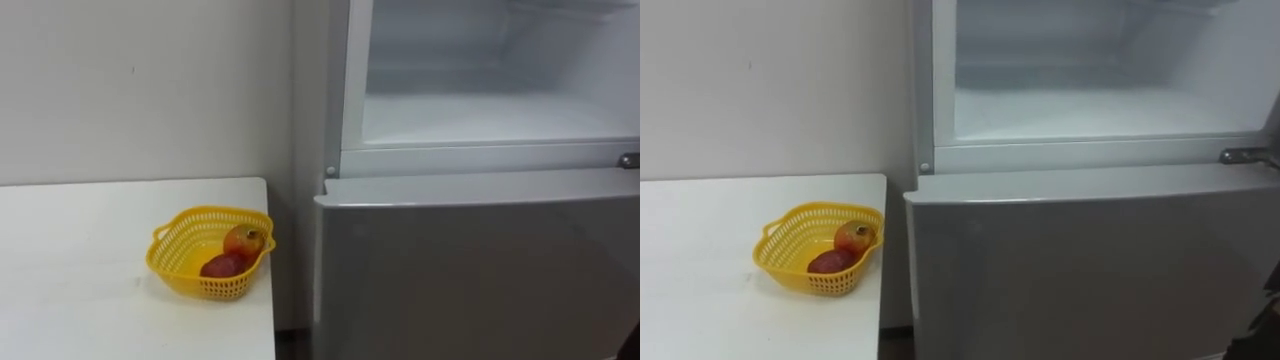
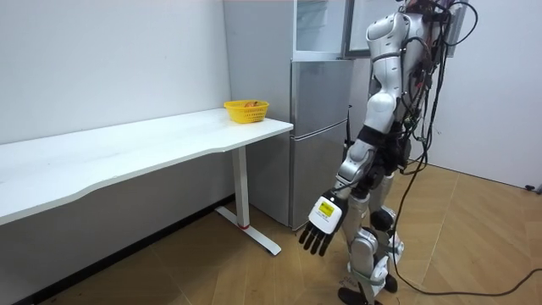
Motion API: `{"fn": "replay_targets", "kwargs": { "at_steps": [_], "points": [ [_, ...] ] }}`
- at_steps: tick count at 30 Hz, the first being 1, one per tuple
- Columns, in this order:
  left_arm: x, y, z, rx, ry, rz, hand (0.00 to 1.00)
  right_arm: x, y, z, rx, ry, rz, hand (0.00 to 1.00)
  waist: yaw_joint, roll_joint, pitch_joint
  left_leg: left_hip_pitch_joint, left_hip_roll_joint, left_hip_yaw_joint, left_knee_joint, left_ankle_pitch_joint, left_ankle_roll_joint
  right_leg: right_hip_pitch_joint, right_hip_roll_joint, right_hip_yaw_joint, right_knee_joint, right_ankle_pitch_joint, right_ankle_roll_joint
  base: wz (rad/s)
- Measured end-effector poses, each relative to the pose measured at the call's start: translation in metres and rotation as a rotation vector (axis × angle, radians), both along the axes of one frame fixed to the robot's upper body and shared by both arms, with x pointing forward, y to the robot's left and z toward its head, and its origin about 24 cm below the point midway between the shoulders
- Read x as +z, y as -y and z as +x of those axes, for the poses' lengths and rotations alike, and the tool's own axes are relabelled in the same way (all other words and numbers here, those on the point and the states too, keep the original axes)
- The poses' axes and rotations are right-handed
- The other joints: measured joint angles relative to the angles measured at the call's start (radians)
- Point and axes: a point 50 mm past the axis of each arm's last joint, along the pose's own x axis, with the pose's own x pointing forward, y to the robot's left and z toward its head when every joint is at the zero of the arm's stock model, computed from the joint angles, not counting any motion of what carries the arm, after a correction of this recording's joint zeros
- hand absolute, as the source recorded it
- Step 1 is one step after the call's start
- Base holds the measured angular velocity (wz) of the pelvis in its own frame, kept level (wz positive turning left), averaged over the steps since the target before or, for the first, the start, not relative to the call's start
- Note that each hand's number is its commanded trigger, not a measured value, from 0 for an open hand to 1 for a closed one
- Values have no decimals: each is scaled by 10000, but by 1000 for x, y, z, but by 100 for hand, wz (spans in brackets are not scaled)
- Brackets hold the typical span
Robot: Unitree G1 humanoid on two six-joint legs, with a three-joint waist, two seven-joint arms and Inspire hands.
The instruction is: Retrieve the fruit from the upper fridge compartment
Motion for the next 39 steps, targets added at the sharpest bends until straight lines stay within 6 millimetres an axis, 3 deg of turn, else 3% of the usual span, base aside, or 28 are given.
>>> {"fn": "replay_targets", "kwargs": {
  "at_steps": [12, 18, 25, 33, 39],
  "points": [
    [0, -1, -2, 29, -82, -36, 0, 5, -1, -3, -706, -969, -810, 0, 91, 83, 6, 20, -60, -135, -24, 14, 10, 5, -34, -46, 13, -34, 15, 2],
    [-1, -1, -1, 151, -36, -323, 0, 3, -5, -1, -755, -1756, -1181, 0, 329, 79, 8, 188, -75, -350, -101, 15, 11, -12, -2, 224, 210, -72, 10, -15],
    [1, -7, -2, 176, 23, -405, 0, 6, -17, 7, -150, -2258, -1168, 0, 397, -24, 61, 388, -178, -444, -104, 21, 17, -281, -61, 435, 885, -467, 1, -8],
    [2, -7, 5, 229, 738, -505, 0, 7, -26, 15, 236, -2665, -1480, 0, 400, -101, 106, 333, -163, -585, -97, 51, -32, -384, -42, 413, 1108, -498, -59, -2],
    [2, -8, 2, 191, 884, -459, 0, 9, -52, 28, 1804, -4259, -3195, 0, 355, -265, 196, 306, -101, -985, 25, 69, -65, -352, -18, 233, 1151, -450, -187, -15]
  ]
}}
